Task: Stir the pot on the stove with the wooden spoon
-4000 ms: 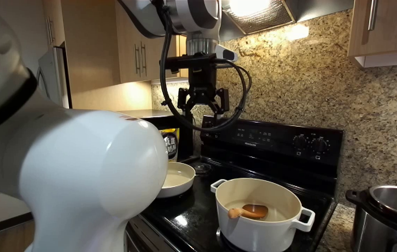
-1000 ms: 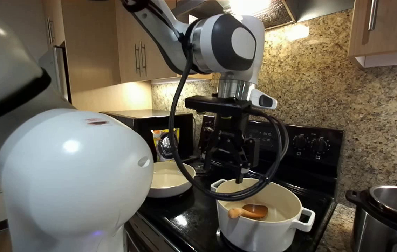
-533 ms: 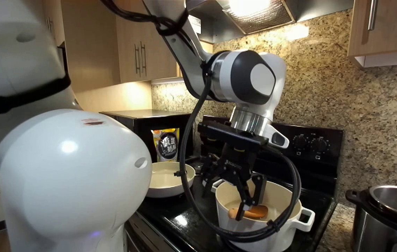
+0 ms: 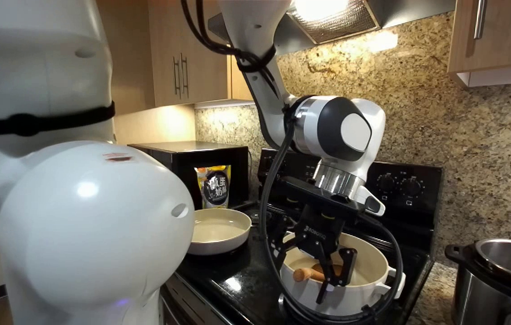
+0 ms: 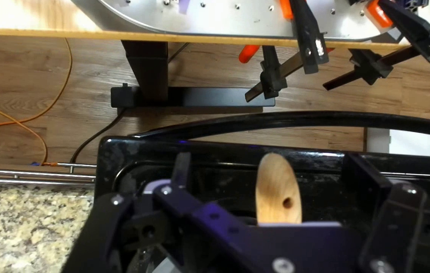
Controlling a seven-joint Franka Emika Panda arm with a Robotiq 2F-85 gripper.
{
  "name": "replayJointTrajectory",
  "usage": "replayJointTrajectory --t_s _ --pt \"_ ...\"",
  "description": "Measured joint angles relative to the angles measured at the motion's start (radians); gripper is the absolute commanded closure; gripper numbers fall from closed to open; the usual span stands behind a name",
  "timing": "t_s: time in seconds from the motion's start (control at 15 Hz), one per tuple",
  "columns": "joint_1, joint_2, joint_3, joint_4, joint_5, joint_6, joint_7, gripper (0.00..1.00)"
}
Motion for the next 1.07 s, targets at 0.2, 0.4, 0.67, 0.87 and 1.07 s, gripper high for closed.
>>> replayJointTrajectory --t_s 0.2,0.4,0.67,0.87,1.07 --pt "-0.017 0.029 0.005 0.047 0.000 0.000 0.000 0.00" --pt "-0.024 0.034 0.012 0.070 -0.001 -0.002 0.000 0.33" --pt "-0.024 0.046 0.026 0.079 -0.001 -0.008 -0.009 0.61" --pt "-0.024 0.055 0.033 0.081 -0.001 -0.011 -0.021 0.80" --pt "-0.025 0.055 0.034 0.085 -0.005 -0.014 -0.022 0.96"
